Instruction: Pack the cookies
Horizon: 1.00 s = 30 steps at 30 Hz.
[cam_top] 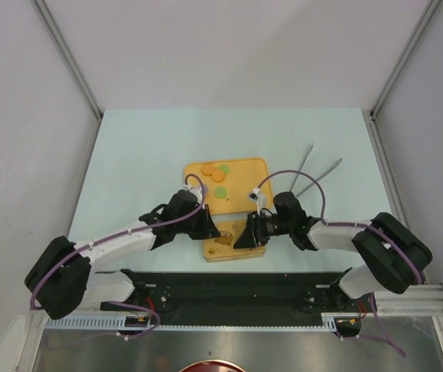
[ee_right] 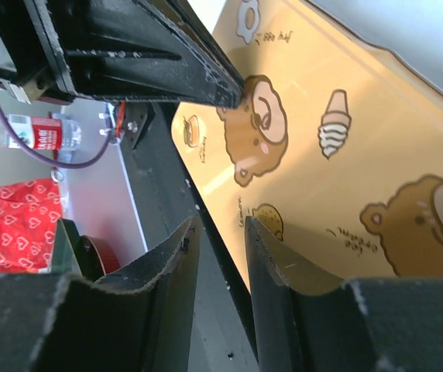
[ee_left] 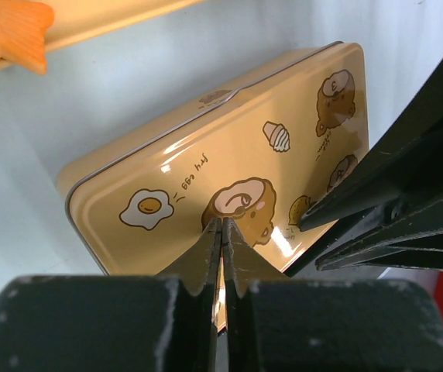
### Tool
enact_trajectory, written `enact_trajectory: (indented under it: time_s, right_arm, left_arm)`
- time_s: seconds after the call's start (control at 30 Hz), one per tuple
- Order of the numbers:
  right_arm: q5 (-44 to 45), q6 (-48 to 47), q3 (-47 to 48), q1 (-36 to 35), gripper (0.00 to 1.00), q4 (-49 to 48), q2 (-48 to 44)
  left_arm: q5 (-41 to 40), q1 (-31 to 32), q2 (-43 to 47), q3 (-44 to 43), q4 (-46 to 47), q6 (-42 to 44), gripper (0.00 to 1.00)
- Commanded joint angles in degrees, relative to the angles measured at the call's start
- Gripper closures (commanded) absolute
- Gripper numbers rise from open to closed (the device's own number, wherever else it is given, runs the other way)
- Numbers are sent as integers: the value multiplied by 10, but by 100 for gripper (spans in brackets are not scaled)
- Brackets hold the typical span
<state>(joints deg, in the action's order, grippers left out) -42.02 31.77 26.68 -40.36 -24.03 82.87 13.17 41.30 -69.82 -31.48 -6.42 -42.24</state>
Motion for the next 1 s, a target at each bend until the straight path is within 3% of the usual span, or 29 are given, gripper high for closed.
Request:
enact_trajectory:
  time_s: [0.0, 0.2, 0.5, 0.6, 0.63, 0.73, 0.8, 0.97]
  right_arm:
    - [26, -3, -33, 1, 64, 1, 44]
    - [26, -7, -15, 0, 64, 13, 20]
    - [55, -101, 221, 5, 62, 276, -60]
    - [75, -127, 280, 8, 60, 335, -68]
    - [88, -134, 289, 8, 60, 362, -81]
    - [174, -159, 302, 2, 55, 404, -125]
    - [260, -168, 298, -4, 49, 427, -154]
    - [409, -158, 265, -9, 46, 436, -255]
  left_arm:
    - [1, 3, -6, 8, 12, -7, 95]
    - [-15, 3, 24, -8, -17, 4, 95]
    - [-97, 3, 99, -134, -133, 65, 73]
    - [-120, 2, 108, -170, -160, 87, 58]
    - [-131, 2, 111, -178, -170, 91, 39]
    - [-204, 1, 125, -197, -203, 92, 0]
    - [-243, -3, 128, -204, -224, 93, 0]
    - [-302, -5, 125, -222, -257, 88, 0]
